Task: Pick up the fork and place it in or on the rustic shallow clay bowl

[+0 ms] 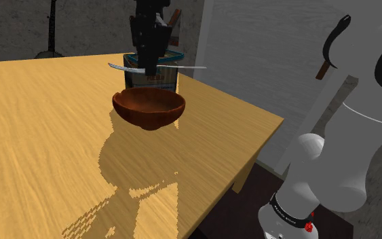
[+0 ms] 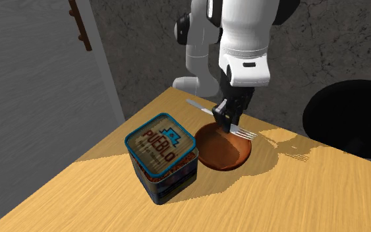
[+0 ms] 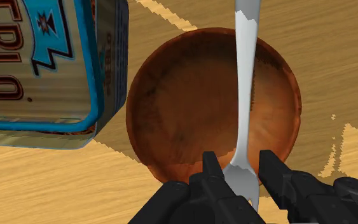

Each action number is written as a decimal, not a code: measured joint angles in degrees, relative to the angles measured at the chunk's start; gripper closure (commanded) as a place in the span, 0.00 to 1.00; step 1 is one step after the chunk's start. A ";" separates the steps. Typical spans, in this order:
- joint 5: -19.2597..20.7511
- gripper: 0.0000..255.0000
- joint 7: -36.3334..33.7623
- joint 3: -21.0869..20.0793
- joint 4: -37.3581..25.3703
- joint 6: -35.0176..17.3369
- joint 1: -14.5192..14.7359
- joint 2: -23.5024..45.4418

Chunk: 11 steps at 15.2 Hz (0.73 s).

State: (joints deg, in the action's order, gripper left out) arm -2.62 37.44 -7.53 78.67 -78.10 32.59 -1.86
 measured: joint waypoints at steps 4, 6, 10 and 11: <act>-0.21 1.00 0.15 0.02 5.32 -3.54 0.00 -1.79; -0.29 1.00 0.28 0.06 7.71 -5.29 -0.03 -2.44; -0.42 1.00 0.55 0.10 12.39 -8.82 -0.05 -3.62; -0.45 1.00 0.58 0.11 13.15 -9.31 -0.06 -3.87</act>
State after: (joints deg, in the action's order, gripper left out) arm -3.07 38.02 -7.42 91.82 -87.41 32.54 -5.73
